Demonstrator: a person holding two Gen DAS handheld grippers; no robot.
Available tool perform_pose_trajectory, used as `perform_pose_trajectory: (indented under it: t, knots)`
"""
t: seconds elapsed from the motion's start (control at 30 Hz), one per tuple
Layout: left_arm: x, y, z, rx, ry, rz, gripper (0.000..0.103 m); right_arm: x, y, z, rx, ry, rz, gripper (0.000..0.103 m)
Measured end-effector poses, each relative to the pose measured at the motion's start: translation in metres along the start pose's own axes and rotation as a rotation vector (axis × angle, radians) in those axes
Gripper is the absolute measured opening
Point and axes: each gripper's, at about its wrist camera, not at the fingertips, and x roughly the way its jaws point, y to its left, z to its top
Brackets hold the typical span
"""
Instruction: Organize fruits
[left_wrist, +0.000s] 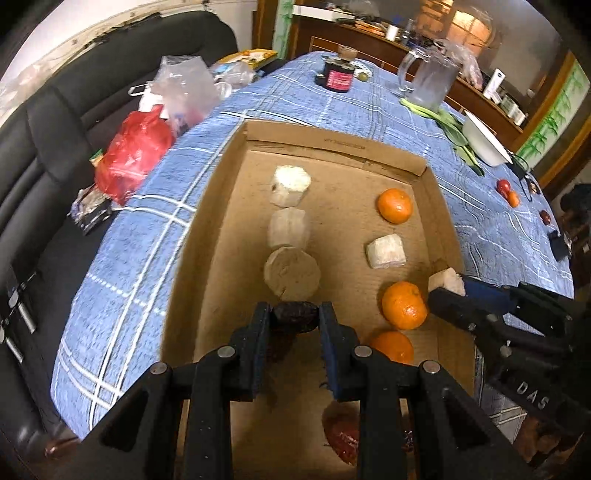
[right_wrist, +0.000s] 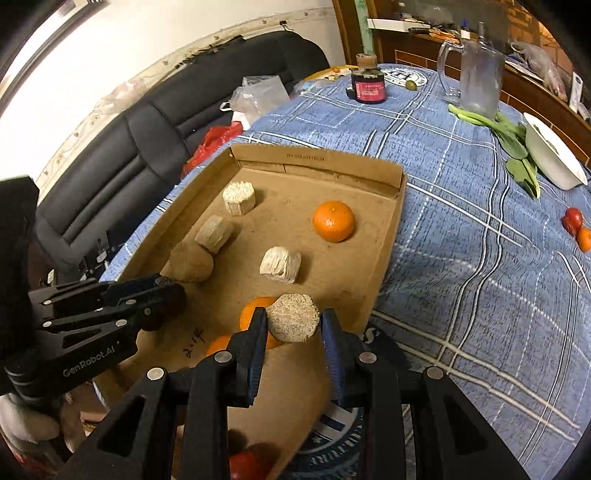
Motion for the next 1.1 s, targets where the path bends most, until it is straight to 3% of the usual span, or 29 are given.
perform_pose_trajectory:
  t: [0.23,0.43,0.53,0.7,0.77,1.0,1.1]
  knots:
    - [0.012,-0.006,0.002,0.067,0.022,-0.030,0.026,-0.017,0.015,-0.021,0.046,-0.016,0.003,0.033]
    - [0.015,-0.005,0.001,0.096,0.028,-0.045,0.026,0.001,0.027,-0.039,0.035,0.045,-0.033,0.033]
    - [0.016,-0.001,-0.001,0.086,0.030,-0.047,0.026,0.004,0.030,-0.038,0.025,0.033,-0.055,0.033]
    - [0.009,0.001,0.000,0.065,0.008,-0.061,0.044,0.004,0.032,-0.038,0.005,0.018,-0.080,0.033]
    - [0.003,0.001,-0.001,0.054,-0.004,-0.060,0.044,0.003,0.032,-0.038,0.003,0.021,-0.080,0.033]
    - [-0.030,0.000,-0.010,0.000,-0.066,-0.004,0.050,-0.023,0.033,-0.041,-0.017,-0.035,-0.040,0.049]
    - [-0.054,-0.005,-0.017,-0.026,-0.119,0.038,0.051,-0.043,0.031,-0.044,-0.020,-0.074,-0.034,0.051]
